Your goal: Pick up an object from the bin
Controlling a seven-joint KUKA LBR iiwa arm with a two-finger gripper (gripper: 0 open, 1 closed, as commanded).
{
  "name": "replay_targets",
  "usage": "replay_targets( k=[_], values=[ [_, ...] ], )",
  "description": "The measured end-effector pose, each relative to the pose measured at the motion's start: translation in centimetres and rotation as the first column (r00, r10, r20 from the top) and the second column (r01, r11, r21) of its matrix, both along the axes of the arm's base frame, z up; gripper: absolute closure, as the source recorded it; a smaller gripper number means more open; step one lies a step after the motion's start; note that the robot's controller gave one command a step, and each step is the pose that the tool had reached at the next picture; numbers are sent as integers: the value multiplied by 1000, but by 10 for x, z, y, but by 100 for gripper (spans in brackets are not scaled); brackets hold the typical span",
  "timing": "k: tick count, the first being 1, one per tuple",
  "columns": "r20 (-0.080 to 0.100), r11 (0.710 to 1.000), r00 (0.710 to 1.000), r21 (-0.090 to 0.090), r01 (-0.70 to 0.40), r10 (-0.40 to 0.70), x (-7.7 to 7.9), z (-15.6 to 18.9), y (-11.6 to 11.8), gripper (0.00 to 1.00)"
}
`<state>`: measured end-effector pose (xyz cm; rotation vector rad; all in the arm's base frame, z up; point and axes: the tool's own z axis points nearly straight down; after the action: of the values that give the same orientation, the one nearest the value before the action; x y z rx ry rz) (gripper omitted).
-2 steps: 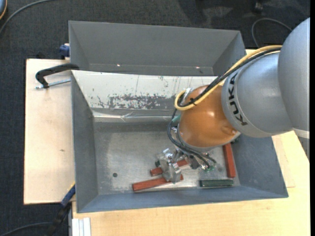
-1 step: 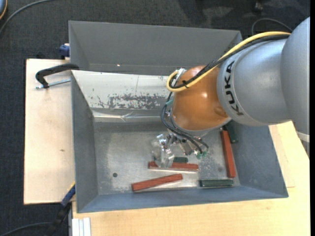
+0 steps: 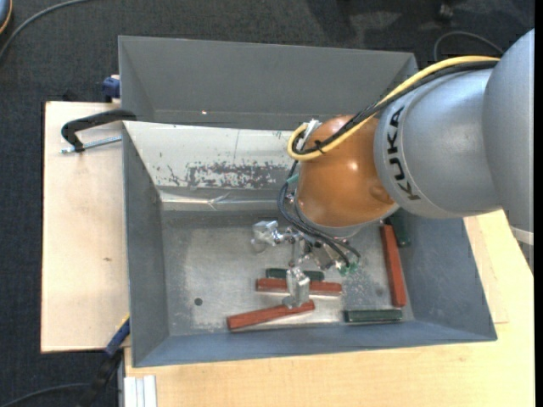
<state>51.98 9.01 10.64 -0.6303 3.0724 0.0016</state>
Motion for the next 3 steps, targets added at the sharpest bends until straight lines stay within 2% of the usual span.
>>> replay_targets(
  k=[1,2,3],
  values=[
    [1,965,965,-3,-263,264,40,-33,-46,0],
    [-4,844,844,-1,-536,536,-22,-32,-26,0],
    [-2,844,844,-2,-536,536,-21,-32,-27,100]
  ],
)
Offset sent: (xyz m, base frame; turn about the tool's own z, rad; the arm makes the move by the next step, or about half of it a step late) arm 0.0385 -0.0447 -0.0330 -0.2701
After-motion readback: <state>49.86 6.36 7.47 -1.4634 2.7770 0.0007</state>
